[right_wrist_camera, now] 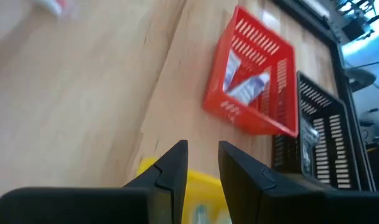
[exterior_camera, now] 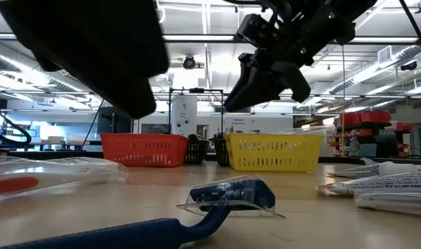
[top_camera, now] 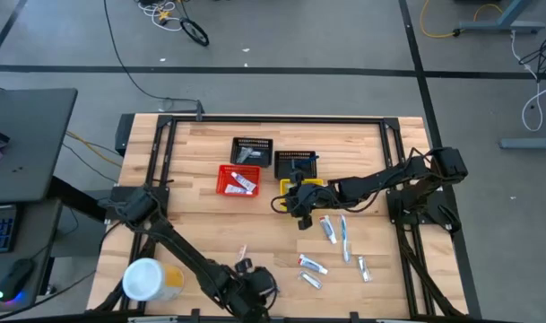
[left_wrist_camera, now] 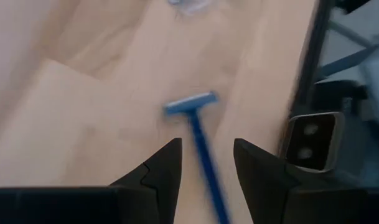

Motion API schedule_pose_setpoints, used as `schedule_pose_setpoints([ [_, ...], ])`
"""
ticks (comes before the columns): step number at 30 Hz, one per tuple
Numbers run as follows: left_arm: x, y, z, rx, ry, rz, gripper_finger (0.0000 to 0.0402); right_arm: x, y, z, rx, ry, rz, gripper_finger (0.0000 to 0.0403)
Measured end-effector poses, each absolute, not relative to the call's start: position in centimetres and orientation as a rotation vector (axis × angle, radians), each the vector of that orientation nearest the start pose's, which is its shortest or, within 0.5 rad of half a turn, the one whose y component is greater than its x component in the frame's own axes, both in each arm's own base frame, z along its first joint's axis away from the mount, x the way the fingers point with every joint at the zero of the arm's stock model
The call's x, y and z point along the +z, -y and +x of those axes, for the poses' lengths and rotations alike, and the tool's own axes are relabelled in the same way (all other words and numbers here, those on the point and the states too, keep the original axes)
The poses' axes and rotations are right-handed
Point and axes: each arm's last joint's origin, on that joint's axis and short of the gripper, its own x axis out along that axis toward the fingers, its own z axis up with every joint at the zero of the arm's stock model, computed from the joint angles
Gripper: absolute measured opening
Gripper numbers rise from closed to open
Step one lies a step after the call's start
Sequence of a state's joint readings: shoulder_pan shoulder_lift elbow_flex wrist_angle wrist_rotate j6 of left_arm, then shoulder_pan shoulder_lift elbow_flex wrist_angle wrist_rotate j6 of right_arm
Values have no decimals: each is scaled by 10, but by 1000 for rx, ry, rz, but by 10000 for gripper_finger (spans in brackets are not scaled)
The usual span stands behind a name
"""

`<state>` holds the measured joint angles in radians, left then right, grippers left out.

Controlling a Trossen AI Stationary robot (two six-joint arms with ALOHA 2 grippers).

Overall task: Pick & Place Travel size toiletries
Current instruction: Put the blue razor into the right black bin

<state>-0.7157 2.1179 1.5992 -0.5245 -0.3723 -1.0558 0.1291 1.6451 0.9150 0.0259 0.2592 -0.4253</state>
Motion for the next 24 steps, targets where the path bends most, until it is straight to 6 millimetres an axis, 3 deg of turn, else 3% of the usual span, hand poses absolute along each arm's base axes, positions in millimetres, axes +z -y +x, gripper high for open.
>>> schedule_pose_setpoints([
  [12,155,308,331,219,-940,-557,153,185,-34,333,33,-720,-577,99],
  [24,135,313,324,211,-1028,-462,152,188,-34,335,25,-686,-573,99],
])
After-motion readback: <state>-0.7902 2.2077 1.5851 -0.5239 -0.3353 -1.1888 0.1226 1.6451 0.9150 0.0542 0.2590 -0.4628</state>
